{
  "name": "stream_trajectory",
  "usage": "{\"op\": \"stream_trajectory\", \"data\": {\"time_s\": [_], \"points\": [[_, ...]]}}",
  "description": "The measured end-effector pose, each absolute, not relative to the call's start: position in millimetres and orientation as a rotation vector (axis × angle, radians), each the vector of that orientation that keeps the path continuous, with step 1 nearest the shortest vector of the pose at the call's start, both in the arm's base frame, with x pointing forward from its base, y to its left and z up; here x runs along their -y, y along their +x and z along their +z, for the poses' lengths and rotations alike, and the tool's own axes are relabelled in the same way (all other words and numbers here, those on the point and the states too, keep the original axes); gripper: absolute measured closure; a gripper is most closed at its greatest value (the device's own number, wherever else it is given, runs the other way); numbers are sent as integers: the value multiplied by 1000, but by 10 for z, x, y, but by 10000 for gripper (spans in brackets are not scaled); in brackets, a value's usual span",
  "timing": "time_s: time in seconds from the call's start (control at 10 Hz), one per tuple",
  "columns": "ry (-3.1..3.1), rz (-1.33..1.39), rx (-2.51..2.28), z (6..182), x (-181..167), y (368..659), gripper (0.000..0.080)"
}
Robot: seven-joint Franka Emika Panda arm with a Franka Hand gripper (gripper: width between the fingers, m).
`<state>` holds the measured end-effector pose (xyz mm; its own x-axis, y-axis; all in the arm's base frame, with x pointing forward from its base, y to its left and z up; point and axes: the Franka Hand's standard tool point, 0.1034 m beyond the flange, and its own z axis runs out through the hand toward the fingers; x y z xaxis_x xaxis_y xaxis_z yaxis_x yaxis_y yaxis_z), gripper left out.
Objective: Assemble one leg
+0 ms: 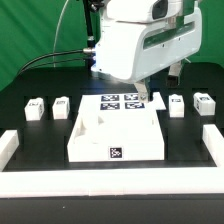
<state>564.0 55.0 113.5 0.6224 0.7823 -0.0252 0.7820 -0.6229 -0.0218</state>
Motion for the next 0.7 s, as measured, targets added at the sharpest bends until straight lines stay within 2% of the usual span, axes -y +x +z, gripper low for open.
{"op": "stream_trajectory", "data": {"time_s": [0.7], "points": [[-2822,51,1360,1133,-550,5639,150]]}}
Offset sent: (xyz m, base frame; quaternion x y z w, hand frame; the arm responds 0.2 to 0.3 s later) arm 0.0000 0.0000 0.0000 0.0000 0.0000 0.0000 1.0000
